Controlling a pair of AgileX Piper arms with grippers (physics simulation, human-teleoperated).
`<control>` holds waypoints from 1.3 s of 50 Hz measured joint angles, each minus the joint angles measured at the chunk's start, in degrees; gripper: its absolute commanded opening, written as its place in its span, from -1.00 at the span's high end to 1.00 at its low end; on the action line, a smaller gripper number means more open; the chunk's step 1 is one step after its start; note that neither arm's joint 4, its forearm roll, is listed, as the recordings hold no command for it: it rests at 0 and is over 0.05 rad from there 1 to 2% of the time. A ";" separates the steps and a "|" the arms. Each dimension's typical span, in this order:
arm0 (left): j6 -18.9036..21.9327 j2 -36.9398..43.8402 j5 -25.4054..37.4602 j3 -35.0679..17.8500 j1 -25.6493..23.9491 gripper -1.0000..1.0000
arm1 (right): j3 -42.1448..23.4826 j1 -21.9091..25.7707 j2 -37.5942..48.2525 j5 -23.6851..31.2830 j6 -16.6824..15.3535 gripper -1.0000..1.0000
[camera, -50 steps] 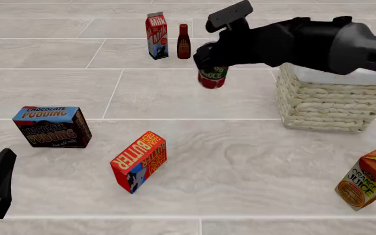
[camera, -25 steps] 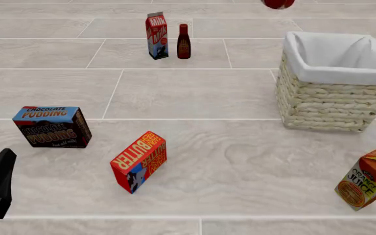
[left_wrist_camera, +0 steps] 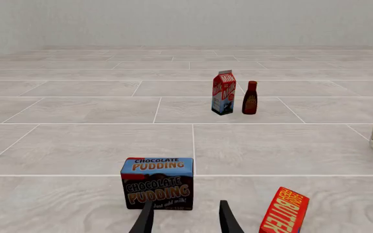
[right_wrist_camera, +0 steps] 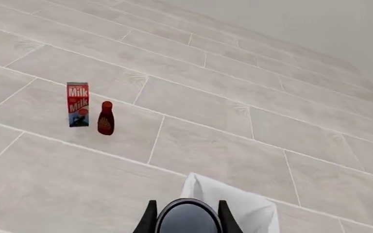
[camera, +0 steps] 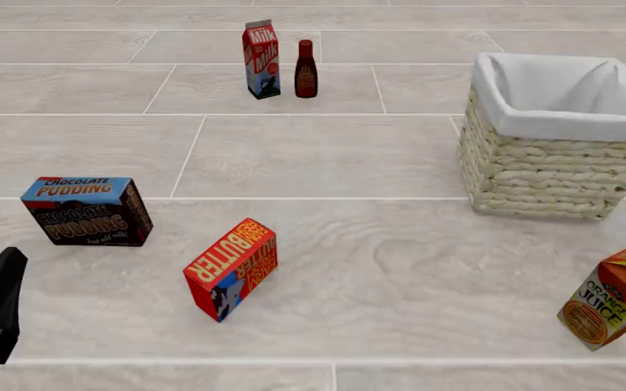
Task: Pick the tomato sauce and place it in the basket.
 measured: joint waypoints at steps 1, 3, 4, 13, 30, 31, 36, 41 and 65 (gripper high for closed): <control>0.00 0.00 0.00 0.00 0.00 -1.00 | 0.16 -0.44 -0.03 -0.10 0.04 1.00; 0.00 0.00 0.00 0.00 0.00 -1.00 | 0.48 -1.28 -0.05 -0.30 0.14 1.00; 0.00 0.00 0.00 0.00 0.00 -1.00 | 0.65 -1.68 -0.05 -0.42 0.19 1.00; 0.00 0.00 0.00 0.00 0.00 -1.00 | 1.76 -4.73 0.20 -1.30 0.52 1.00; 0.00 0.00 0.00 0.00 0.00 -1.00 | 5.78 -8.32 1.43 -4.21 1.36 1.00; 0.00 0.00 0.00 0.00 0.00 -1.00 | 6.00 -8.44 1.53 -4.39 1.41 1.00; 0.00 0.00 0.00 0.00 0.00 -1.00 | 6.85 -9.00 2.27 -5.24 1.72 1.00; 0.00 0.00 0.00 0.00 0.00 -1.00 | 7.24 -9.45 3.21 -5.91 2.04 1.00; 0.00 0.00 0.00 0.00 0.00 -1.00 | 9.08 -10.70 8.46 -9.38 3.03 1.00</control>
